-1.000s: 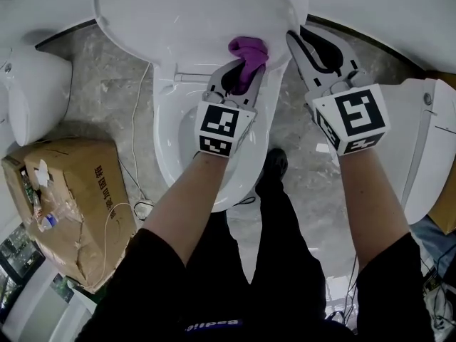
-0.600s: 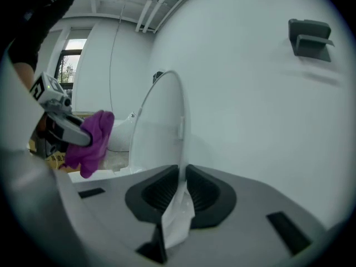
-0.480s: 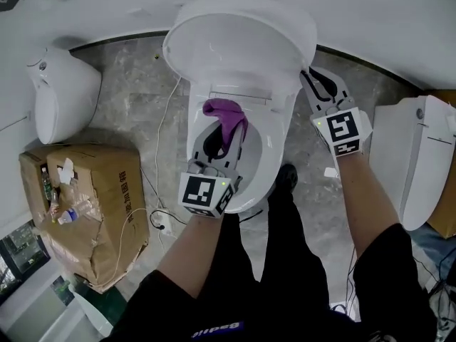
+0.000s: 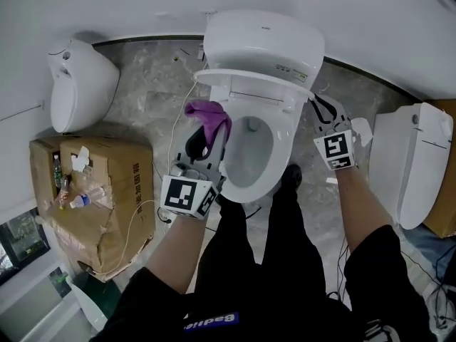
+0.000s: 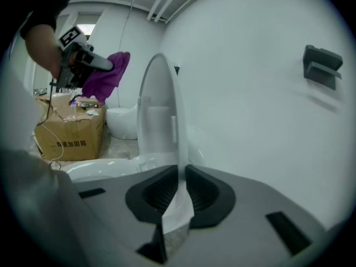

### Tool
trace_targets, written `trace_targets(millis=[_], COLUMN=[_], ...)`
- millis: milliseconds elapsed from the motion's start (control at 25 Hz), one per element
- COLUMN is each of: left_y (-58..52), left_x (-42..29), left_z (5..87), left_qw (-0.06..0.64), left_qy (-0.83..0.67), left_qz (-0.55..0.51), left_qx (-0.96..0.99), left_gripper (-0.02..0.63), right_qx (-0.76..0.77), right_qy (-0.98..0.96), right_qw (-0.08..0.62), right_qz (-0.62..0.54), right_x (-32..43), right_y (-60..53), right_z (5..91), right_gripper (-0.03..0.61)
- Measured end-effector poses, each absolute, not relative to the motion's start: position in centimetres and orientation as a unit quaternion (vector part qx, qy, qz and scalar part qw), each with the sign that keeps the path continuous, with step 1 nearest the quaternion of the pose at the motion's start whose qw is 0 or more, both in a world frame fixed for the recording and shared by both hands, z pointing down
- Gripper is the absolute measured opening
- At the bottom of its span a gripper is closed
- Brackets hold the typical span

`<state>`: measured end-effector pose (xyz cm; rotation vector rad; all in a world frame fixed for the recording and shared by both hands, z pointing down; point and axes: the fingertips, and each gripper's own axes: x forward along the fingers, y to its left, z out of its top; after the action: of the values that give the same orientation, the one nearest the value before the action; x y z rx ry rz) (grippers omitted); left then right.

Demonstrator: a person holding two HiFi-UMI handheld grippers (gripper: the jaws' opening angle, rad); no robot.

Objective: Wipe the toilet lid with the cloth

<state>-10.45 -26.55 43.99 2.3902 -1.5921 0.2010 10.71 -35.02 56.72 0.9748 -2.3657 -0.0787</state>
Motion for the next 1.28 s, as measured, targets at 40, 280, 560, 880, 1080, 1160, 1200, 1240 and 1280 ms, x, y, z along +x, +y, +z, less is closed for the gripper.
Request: trace_targets(millis=[40,280,560,880,1080,1160,1200,1240,1280], left_y=[-26.3,-23.8,-22.4,-22.0,-20.7,-20.2,-19.9,-19.7,-19.4], left_x=[-10.9,-13.4,-13.7,-12.4,-12.0,-12.2,-12.2,-12.2,-12.1], left_z=[43.2,39.8,38.5,38.5,38.4,38.2,38.0,37.8,37.5], left_qw=[0.125,0.118,0.118,0.114,0.116,0.116,0.116,0.115,0.113], left_qy=[-0.549,-0.561,-0.551,-0.516,-0.479,-0.469,-0.463,-0.458,-0.453], left_qz=[0.071,0.074,0.075,0.059,0.048,0.045,0.045,0.046,0.047], left_qx=[0.824,0.816,0.823,0.847,0.869,0.875,0.878,0.880,0.883], left_gripper=[0.084,0.084,0.084,0.084,0.084,0.084,0.084,0.084,0.084], right_qx=[0.358,0.315,0.248,0.198,0.230,0.243,0.258,0.279,0.302], right_qy=[-0.883,-0.876,-0.868,-0.848,-0.833,-0.833,-0.834,-0.836,-0.839], right_qw=[0.300,0.358,0.416,0.479,0.494,0.489,0.482,0.470,0.452], right_qz=[-0.038,-0.071,-0.110,-0.111,-0.096,-0.083,-0.070,-0.054,-0.035], right_x=[10.6,10.1,9.5,8.8,9.2,9.6,9.7,9.9,10.0], right_y=[-34.4,-29.4,-23.1,-16.7,-15.2,-14.0,-13.4,-13.1,-12.9], right_z=[56.6,57.6,59.8,63.2,62.1,61.1,60.2,59.2,57.9], right_gripper=[0.041,0.042,0.052,0.087,0.086,0.084,0.076,0.069,0.064])
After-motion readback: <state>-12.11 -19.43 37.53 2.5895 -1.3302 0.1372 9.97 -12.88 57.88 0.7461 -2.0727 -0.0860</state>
